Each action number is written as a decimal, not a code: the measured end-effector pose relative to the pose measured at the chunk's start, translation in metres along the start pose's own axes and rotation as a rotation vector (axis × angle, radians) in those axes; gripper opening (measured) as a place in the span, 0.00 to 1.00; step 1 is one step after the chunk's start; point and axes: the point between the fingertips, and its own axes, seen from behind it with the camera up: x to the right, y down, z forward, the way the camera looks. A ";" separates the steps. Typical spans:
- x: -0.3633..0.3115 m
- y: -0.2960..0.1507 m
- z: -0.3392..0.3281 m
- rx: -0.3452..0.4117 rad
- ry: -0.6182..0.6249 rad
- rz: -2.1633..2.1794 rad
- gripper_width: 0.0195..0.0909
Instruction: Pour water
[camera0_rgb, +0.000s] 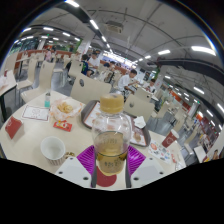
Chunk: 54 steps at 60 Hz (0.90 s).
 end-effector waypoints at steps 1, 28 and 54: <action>-0.001 0.003 0.001 0.002 -0.012 0.029 0.26; -0.005 0.082 0.042 0.017 -0.037 0.381 0.31; -0.001 0.075 -0.027 -0.113 -0.066 0.411 0.91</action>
